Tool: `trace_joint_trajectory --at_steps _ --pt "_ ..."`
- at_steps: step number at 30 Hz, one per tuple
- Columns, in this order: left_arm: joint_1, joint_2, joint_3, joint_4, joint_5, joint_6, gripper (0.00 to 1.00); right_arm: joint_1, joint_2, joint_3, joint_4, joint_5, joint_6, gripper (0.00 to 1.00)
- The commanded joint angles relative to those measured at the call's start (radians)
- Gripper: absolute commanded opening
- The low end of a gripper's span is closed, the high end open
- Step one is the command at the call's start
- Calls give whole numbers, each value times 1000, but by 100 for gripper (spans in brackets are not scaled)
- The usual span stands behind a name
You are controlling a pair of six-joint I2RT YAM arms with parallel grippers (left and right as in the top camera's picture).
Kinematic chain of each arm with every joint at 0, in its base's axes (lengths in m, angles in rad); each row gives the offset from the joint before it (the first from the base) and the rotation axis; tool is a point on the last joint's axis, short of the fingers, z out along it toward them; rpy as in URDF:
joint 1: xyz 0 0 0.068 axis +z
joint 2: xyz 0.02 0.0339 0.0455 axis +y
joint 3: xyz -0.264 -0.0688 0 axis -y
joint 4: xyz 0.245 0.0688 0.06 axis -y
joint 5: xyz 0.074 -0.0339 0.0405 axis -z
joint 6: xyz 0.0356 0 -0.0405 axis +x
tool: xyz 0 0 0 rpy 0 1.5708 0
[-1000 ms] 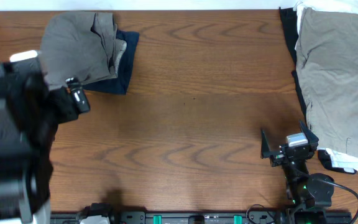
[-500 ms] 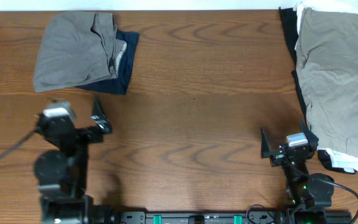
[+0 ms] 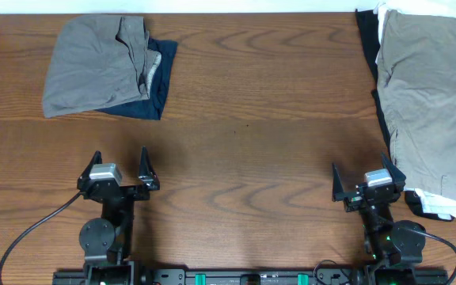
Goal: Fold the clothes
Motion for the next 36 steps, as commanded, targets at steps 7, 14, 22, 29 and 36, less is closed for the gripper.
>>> trace_joint_trajectory --at_steps 7,14,22,29,36 --pt "-4 -103 -67 5 2 -11 98 8 -8 -1 -3 -8 5 99" --pt "-4 -143 -67 -67 -2 -11 98 8 -8 -1 -3 -8 5 99" --pt "-4 -143 -67 -226 -2 -11 98 8 -8 -1 -3 -8 5 99" --pt "-4 -143 -67 -223 -2 -11 98 8 -8 -1 -3 -8 5 99" --pt "-4 -141 -67 -223 -2 -11 98 8 -8 -1 -3 -8 5 99"
